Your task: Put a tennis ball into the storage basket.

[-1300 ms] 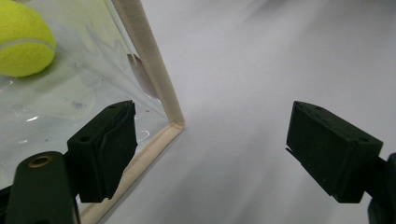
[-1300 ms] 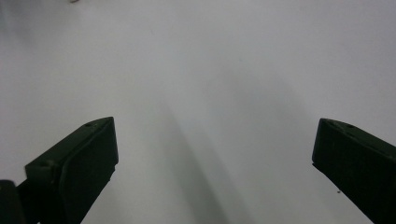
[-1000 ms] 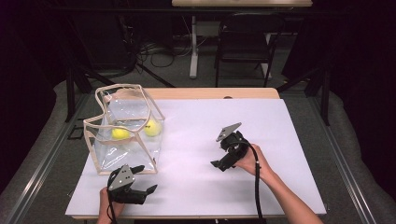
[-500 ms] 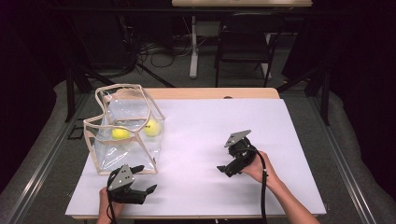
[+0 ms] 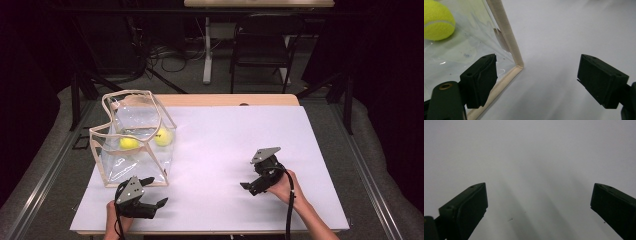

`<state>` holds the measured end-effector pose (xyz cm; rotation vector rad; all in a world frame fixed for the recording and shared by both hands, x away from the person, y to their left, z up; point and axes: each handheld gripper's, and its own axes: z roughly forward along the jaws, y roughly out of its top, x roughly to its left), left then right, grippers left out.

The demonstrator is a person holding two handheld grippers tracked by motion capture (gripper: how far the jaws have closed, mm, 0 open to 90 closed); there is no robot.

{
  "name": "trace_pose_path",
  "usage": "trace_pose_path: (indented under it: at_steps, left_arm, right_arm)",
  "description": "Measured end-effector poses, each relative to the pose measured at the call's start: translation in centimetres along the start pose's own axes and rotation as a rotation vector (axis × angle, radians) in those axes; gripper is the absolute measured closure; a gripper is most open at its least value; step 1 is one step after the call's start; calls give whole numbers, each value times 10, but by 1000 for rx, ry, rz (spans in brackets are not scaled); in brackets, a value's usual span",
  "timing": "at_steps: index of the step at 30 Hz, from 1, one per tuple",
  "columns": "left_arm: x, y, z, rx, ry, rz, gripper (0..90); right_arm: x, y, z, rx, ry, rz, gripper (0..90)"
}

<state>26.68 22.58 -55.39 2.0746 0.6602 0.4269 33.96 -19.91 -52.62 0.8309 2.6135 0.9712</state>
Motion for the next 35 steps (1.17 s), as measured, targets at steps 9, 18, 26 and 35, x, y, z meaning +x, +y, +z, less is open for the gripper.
trace_pose_path:
  at_steps: [9, 18, 26, 35]
  left_arm:
    - [1, 0, 1, 0, 3, -2, 162]
    - [1, -1, 1, 4, 3, -4, 162]
    - [1, -1, 1, 8, 3, -5, 161]
    - [3, -1, 2, 31, -3, -4, 162]
  right_arm:
    - [2, -16, -7, -21, -23, 17, 4]
    - [5, -30, -11, -35, -37, 27, 3]
    - [7, -43, -17, -43, -57, 51, 1]
    - [8, -55, -19, -87, -70, 61, 0]
